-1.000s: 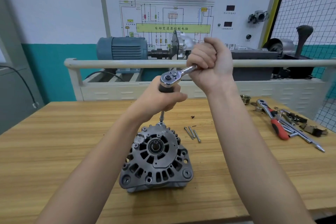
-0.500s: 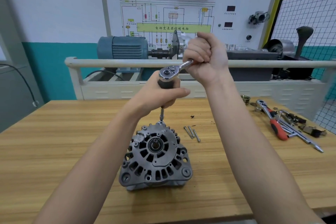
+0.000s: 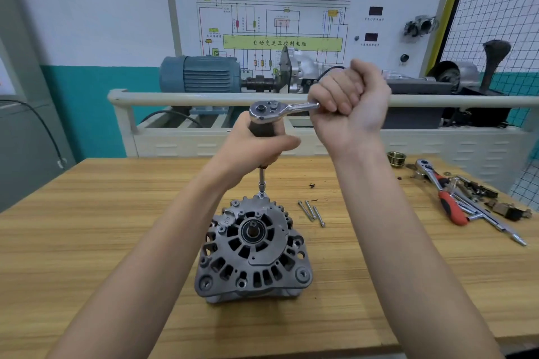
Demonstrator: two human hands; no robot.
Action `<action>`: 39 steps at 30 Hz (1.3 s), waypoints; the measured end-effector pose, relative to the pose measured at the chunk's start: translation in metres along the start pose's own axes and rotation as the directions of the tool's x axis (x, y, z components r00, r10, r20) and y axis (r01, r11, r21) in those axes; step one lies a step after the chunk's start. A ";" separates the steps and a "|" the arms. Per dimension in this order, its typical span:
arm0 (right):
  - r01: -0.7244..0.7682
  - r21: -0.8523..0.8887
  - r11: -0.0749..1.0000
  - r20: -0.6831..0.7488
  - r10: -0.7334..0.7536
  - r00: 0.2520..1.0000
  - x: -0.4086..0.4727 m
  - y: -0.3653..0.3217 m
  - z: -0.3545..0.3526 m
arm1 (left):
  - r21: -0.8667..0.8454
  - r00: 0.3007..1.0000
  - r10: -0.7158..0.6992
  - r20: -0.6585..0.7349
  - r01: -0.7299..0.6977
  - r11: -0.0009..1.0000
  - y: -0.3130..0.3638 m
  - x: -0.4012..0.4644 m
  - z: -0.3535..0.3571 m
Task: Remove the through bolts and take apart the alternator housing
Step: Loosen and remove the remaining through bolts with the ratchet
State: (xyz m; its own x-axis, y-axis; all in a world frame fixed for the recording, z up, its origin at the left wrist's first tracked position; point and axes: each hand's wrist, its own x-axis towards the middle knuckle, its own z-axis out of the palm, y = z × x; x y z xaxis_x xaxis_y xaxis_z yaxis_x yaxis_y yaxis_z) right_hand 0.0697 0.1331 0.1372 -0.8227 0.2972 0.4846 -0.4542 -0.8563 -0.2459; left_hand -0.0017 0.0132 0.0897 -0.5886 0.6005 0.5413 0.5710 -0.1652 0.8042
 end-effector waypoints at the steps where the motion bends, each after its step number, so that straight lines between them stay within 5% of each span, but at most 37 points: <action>1: -0.077 0.025 0.997 -0.007 0.077 0.997 0.008 -0.002 0.001 | -0.012 0.999 0.010 0.046 -0.009 1.000 0.001 -0.001 -0.002; 6: -0.175 0.083 0.981 -0.027 0.178 0.984 0.021 -0.002 0.001 | -0.078 1.000 -0.018 0.024 0.020 0.997 -0.001 0.002 0.005; 11: 0.153 0.011 0.988 -0.040 -0.153 0.987 -0.013 0.007 -0.008 | -0.078 0.965 -0.032 -0.259 0.012 0.997 -0.006 0.005 0.015; 14: 0.281 -0.056 0.958 -0.025 -0.282 0.959 -0.029 0.011 -0.006 | -0.038 0.952 -0.027 -0.305 0.016 0.999 -0.005 0.006 0.019; 21: -0.162 0.016 0.987 -0.024 0.162 0.986 0.013 -0.001 0.003 | -0.045 0.989 0.026 0.144 -0.020 0.999 0.000 -0.001 -0.007; 24: -0.228 0.055 0.972 -0.030 0.230 0.973 0.022 -0.001 0.004 | -0.057 0.991 0.000 0.132 0.008 0.998 0.000 0.000 -0.001; 33: 0.290 -0.058 0.955 -0.005 -0.291 0.957 -0.030 0.011 -0.007 | 0.019 0.933 -0.045 -0.356 0.056 0.998 -0.004 0.008 0.023; 39: -0.068 0.034 0.997 -0.040 0.069 0.997 0.005 -0.006 -0.003 | 0.000 1.000 0.006 0.011 -0.006 1.000 0.001 0.000 0.002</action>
State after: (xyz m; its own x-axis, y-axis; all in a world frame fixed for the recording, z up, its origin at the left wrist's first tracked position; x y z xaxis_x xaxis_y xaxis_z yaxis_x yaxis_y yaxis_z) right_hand 0.0678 0.1413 0.1383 -0.8652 0.2544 0.4321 -0.3856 -0.8884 -0.2491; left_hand -0.0002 0.0153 0.0898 -0.5785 0.6082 0.5436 0.5748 -0.1688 0.8007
